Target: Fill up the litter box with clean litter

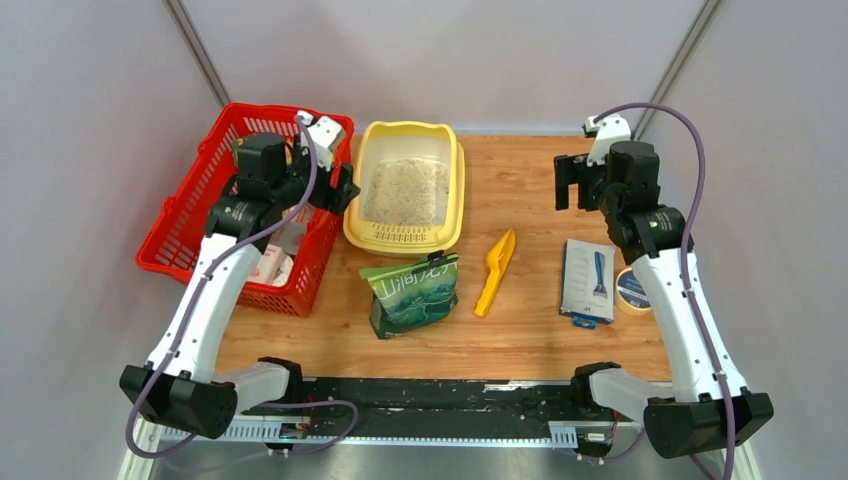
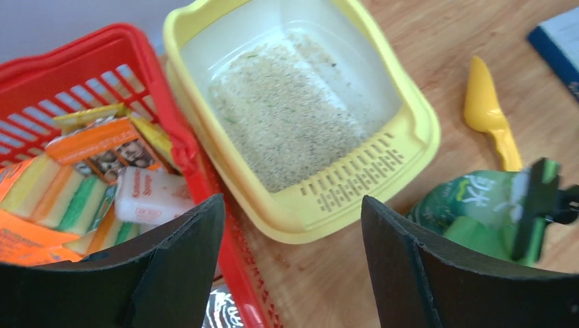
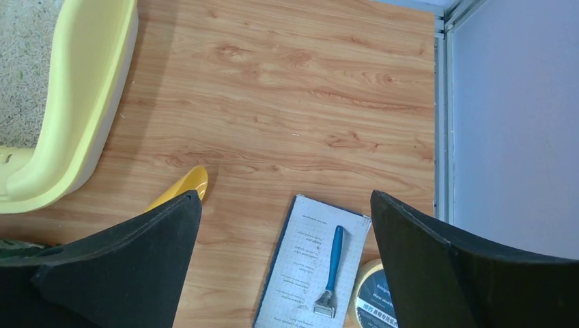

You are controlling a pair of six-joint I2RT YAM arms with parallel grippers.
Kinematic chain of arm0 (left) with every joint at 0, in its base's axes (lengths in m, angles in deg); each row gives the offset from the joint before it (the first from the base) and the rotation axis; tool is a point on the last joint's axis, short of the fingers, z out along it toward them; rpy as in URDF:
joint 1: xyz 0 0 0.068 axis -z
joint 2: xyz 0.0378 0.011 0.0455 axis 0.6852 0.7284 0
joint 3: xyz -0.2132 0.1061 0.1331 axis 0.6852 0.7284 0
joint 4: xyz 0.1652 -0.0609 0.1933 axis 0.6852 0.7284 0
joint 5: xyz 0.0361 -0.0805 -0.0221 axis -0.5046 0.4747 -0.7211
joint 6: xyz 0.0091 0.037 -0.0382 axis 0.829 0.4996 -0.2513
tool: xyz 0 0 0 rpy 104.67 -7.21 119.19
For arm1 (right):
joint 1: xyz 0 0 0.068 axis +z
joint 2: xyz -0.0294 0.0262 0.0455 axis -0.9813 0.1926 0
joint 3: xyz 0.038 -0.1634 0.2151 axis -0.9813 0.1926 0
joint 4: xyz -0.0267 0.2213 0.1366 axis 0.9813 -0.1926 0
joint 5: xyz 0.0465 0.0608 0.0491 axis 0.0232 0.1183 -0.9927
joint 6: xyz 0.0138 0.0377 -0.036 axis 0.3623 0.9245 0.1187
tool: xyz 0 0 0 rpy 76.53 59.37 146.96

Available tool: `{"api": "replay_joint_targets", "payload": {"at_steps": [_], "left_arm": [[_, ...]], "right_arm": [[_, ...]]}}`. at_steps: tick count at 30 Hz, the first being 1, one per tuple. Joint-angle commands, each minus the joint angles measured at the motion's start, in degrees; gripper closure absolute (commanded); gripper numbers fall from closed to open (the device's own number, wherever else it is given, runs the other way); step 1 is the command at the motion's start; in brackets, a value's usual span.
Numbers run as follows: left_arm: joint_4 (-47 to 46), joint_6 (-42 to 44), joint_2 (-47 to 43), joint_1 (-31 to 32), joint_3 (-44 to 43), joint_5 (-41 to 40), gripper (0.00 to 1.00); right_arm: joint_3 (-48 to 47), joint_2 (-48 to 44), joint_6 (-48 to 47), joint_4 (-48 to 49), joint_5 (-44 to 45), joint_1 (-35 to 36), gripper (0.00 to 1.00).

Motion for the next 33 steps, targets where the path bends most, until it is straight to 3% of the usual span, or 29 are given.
{"api": "replay_joint_targets", "payload": {"at_steps": [1, 3, 7, 9, 12, 16, 17, 18, 24, 33], "left_arm": [[7.06, 6.38, -1.59, 3.3, -5.94, 12.28, 0.19], [15.29, 10.35, -1.41, 7.85, -7.88, 14.14, 0.2], [26.93, 22.63, -1.85, 13.76, -4.82, 15.74, 0.2], [30.79, 26.35, -2.03, 15.78, -2.36, 14.6, 0.22], [29.6, 28.13, -3.08, 19.39, 4.05, 11.52, 0.27], [22.3, 20.94, -4.22, 21.41, 12.4, 8.71, 0.31], [21.16, 19.79, -4.48, 21.5, 13.29, 8.44, 0.32], [18.88, 18.47, -4.57, 21.5, 14.17, 8.01, 0.33], [15.61, 11.08, -4.92, 21.41, 15.85, 8.35, 0.37], [13.24, 9.32, -3.7, 21.5, 15.06, 10.89, 0.4]], "right_arm": [[-1.69, -0.7, -4.93, 0.74, -8.49, -0.07, 0.0], [-0.46, -1.93, -12.36, 0.75, -14.31, -0.07, 0.0], [0.07, -3.68, -31.78, -8.21, -40.28, 0.1, 0.0], [1.03, -3.43, -32.98, -9.54, -42.2, 2.46, 0.0], [-0.71, 0.08, -34.9, -14.62, -44.83, 5.02, 0.0], [-6.23, 6.4, -44.73, -25.77, -54.56, 7.31, 0.0], [-7.47, 9.98, -53.29, -33.28, -54.94, 8.27, 0.0], [-8.62, 12.02, -54.33, -35.01, -53.9, 11.32, 0.0], [-11.26, 16.77, -59.16, -33.97, -48.36, 19.95, 0.02], [-15.12, 23.72, -53.82, -25.54, -50.9, 25.58, 0.12]]}}
